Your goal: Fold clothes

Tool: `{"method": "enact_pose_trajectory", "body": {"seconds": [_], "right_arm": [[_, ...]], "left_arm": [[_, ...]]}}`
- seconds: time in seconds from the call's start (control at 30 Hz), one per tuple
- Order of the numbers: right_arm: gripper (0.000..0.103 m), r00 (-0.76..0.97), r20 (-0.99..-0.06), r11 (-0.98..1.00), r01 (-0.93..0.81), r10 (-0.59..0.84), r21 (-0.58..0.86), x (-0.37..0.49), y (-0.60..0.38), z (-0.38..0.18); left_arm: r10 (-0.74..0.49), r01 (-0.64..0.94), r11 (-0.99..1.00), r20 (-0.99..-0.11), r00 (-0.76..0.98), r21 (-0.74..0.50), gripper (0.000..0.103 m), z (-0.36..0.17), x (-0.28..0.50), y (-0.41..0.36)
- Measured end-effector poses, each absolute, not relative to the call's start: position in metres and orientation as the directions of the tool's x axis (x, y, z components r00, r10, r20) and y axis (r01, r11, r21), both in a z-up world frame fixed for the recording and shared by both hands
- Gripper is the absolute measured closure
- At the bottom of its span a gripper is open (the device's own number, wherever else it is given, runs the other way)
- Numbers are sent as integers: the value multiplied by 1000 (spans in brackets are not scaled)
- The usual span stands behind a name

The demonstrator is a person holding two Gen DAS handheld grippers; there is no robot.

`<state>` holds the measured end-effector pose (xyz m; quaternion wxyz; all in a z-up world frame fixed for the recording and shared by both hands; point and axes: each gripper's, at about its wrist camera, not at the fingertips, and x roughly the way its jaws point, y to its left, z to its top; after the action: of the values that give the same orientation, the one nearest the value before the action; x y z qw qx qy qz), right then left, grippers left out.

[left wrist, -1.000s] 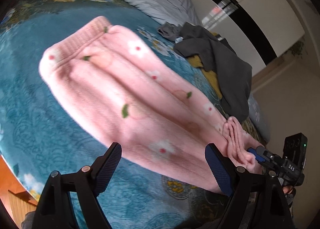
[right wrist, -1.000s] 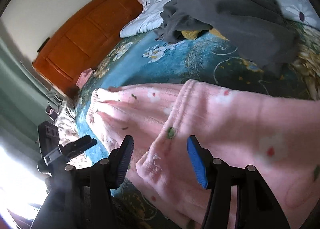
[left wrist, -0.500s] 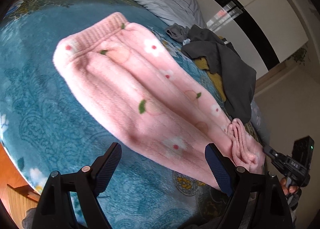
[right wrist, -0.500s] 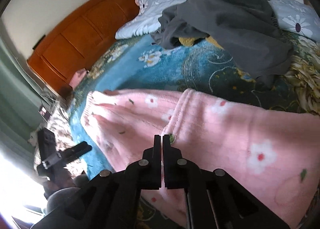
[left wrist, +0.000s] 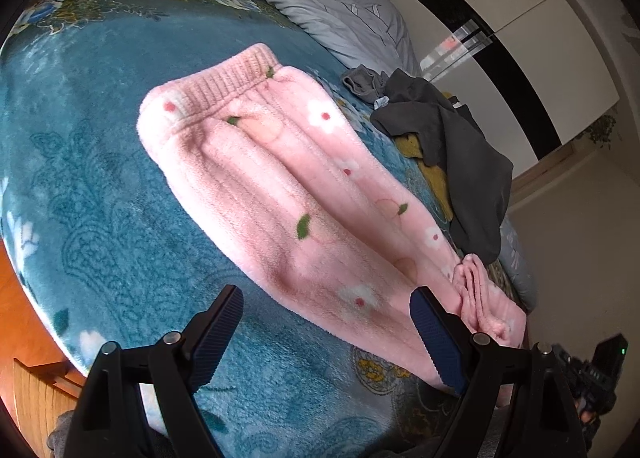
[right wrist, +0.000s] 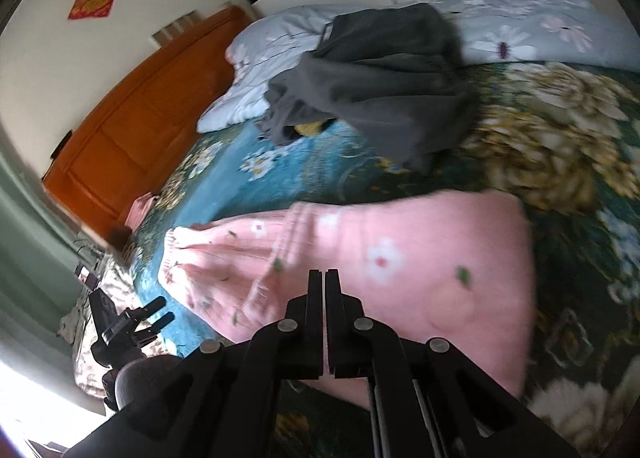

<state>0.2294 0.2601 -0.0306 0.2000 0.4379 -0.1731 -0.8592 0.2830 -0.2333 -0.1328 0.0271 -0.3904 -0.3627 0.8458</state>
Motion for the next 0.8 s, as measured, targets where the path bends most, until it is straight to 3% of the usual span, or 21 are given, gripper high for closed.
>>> {"method": "enact_pose_trajectory", "body": {"seconds": [0.37,0.53,0.8], "right_arm": [[102,-556,-744,-908,50,-370,415,265,317,-43],[101,-540,-752,-894,3,-378,447,263,321,-60],[101,-528,-752,-880,-20,-394,475,254,321,-72]], "left_arm": [[133,448,-672,-691,-710,-590,15,-145,269,-279],[144,495,-599,-692,-707,-630,15,-164,256,-300],[173,471,-440,-587,-791,-764,15,-176,239,-338]]}}
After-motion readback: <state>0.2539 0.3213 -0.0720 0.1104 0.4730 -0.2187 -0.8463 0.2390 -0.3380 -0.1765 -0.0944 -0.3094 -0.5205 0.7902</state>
